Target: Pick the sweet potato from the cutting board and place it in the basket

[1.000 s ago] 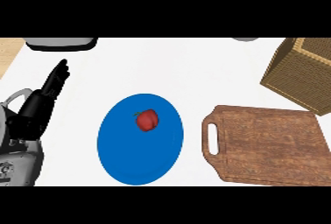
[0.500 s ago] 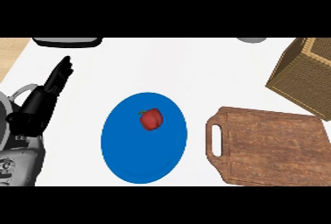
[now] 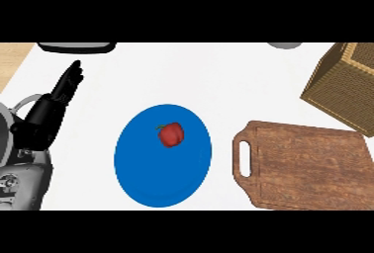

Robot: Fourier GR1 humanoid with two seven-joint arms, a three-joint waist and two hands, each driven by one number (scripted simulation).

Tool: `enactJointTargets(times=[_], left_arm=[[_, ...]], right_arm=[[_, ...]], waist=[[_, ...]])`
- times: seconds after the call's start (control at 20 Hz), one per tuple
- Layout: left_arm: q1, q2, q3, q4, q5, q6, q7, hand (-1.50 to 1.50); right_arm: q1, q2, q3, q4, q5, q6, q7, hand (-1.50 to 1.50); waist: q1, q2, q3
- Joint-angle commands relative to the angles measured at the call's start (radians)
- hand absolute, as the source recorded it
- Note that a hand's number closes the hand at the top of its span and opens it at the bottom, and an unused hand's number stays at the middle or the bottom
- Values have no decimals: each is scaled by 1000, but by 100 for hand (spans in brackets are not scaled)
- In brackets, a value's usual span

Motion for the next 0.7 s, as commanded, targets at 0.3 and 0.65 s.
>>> enactJointTargets(times=[0.3,0.65], left_arm=[[-4,-16,-1,32,-23,16,-28,0],[10,-12,-9,-37,-8,-13,15,0]], right_arm=[[-192,164,152,92,101,-2,137,150],[-236,166,210,179,175,50,213,150]], waist=[[-6,3,1],[-7,0,2]])
